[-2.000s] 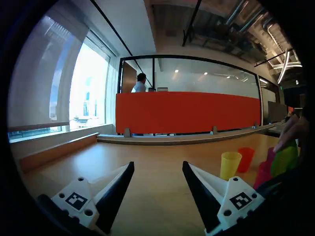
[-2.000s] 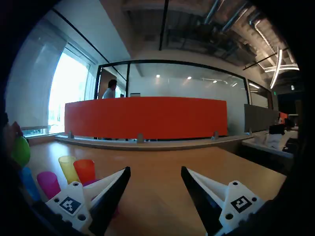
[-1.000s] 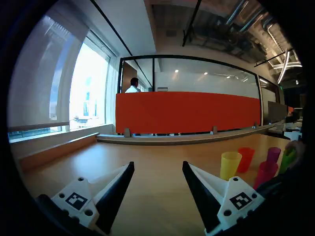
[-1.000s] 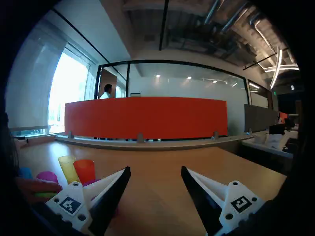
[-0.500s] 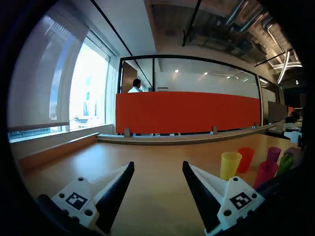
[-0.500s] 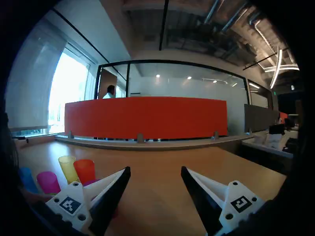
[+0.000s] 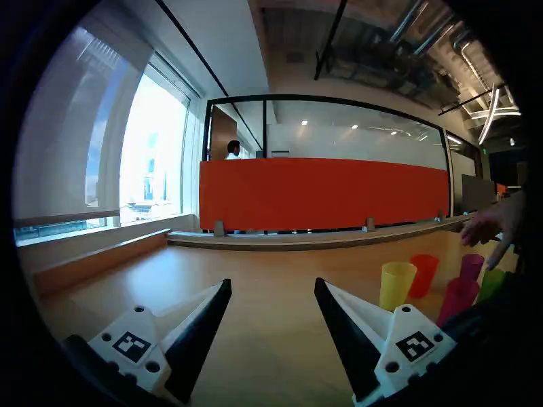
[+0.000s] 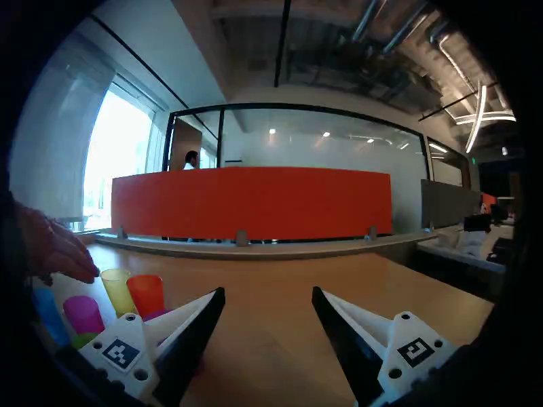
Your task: Pour water
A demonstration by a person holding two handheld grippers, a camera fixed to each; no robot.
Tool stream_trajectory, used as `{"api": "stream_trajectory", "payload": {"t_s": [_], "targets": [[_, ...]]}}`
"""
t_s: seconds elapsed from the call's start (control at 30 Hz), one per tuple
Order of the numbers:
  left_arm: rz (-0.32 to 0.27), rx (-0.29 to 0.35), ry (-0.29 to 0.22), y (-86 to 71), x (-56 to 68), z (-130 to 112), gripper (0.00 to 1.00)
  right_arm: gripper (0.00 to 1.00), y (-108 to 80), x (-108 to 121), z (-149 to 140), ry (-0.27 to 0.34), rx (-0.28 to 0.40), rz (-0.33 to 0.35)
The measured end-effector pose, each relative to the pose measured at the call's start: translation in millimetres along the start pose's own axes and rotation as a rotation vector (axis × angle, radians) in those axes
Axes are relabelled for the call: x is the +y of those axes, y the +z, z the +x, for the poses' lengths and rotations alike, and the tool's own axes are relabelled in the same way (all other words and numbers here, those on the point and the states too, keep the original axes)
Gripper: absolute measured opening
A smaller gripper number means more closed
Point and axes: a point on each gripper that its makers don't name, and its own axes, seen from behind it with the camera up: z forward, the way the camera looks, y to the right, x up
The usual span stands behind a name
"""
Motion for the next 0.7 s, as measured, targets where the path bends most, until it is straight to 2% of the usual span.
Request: {"api": "stream_trajectory", "payload": {"t_s": [0.7], "targets": [[0.000, 0.000, 0.000, -1.1, 0.2, 1.1, 0.90, 0.99, -0.2, -0.3, 0.6, 0.000, 0.000, 0.000]]}}
